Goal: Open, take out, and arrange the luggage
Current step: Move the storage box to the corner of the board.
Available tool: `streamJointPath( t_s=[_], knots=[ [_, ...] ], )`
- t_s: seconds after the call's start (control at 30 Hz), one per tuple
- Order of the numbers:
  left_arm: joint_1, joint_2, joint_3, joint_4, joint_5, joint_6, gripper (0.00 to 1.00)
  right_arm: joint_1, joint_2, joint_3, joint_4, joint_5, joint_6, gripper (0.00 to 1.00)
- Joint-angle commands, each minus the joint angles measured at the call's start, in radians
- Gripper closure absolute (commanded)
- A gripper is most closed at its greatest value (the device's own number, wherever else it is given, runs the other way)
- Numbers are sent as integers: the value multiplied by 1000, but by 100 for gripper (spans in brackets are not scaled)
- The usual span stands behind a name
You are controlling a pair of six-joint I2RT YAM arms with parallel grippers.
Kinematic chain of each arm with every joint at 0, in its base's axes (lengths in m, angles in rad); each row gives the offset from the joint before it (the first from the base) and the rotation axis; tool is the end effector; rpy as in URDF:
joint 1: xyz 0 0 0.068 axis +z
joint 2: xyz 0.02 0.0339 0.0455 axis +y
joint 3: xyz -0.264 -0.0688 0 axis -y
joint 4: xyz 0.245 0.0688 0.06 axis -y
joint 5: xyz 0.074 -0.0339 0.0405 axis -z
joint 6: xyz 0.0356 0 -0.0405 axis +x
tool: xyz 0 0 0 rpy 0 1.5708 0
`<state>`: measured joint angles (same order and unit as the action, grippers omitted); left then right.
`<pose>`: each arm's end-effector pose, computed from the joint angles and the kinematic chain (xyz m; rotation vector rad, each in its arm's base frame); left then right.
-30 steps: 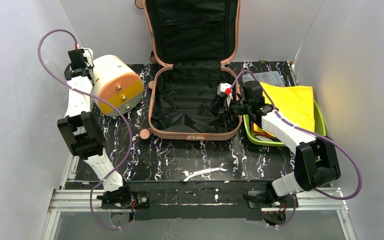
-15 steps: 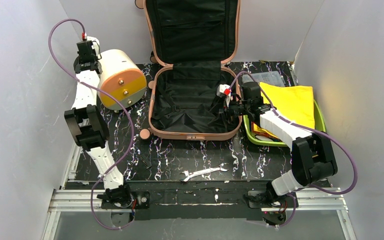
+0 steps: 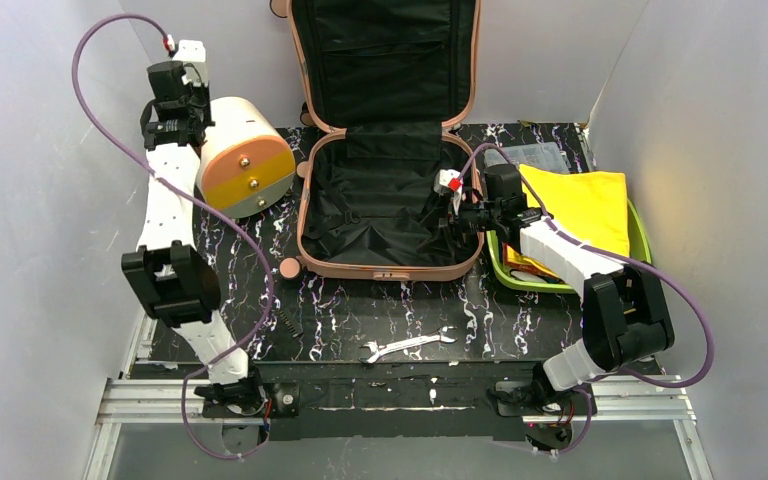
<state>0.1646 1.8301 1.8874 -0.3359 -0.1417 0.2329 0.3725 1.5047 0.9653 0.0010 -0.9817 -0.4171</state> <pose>0.4272 0.0761 0.4126 -0.0360 1.8658 0.4071 0.2911 0.1455 0.2545 -1.2637 1.5333 0.9919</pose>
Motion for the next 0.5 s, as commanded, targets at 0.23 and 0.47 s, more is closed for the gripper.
streamJointPath(
  t_s=[0.23,0.47],
  knots=[
    [-234,13,36,79,271,22,100,-62,-23,-9,52,-31,33,21],
    [-277,175,204,36,320,8,100,-97,-25,-24,88,-43,63,21]
  ],
)
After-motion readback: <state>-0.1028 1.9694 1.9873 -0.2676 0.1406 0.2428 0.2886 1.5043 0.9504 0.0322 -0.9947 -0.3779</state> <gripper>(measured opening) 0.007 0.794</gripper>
